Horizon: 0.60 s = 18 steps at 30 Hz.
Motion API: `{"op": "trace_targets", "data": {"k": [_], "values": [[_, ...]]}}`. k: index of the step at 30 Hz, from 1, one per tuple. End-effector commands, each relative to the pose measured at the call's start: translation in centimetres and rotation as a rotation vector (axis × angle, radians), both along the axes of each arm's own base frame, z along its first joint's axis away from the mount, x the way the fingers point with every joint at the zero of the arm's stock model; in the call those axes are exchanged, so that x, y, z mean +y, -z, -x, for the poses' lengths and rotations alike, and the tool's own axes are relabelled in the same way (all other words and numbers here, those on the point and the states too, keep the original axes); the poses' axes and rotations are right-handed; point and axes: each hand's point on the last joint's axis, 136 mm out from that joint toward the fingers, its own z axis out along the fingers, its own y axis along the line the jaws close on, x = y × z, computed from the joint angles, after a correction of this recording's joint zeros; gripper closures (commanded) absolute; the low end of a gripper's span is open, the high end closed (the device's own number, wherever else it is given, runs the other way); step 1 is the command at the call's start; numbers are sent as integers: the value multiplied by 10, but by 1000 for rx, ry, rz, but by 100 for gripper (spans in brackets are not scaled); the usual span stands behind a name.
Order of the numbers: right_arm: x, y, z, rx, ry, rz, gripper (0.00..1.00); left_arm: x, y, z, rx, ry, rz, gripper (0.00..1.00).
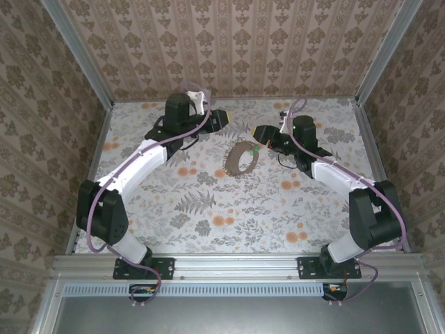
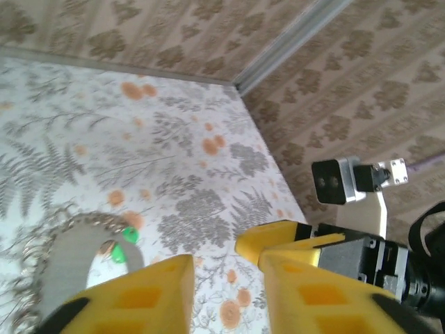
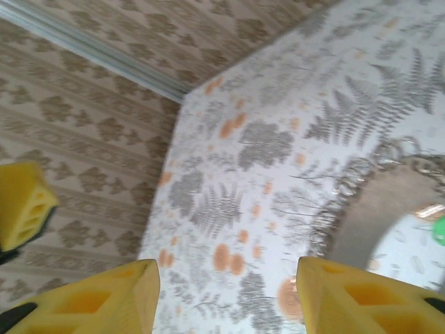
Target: Put the keys on the keyring
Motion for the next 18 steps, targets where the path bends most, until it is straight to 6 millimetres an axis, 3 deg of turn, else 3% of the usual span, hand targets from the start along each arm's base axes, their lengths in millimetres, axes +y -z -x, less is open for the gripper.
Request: {"op": "trace_targets", "data": {"k": [1, 8, 13, 18], "values": [[-18, 52, -5, 110, 62, 84, 41, 12, 25, -11, 10, -20, -98, 58], [-44, 102, -36, 214, 131, 115, 40, -26, 79, -35, 195, 3, -95, 38], [-79, 116, -43, 262, 234, 72, 41, -66, 121, -45, 190, 125, -338, 37], [-111, 119, -37, 303, 315, 46, 41, -78, 162, -55, 125, 272, -573, 40]]}}
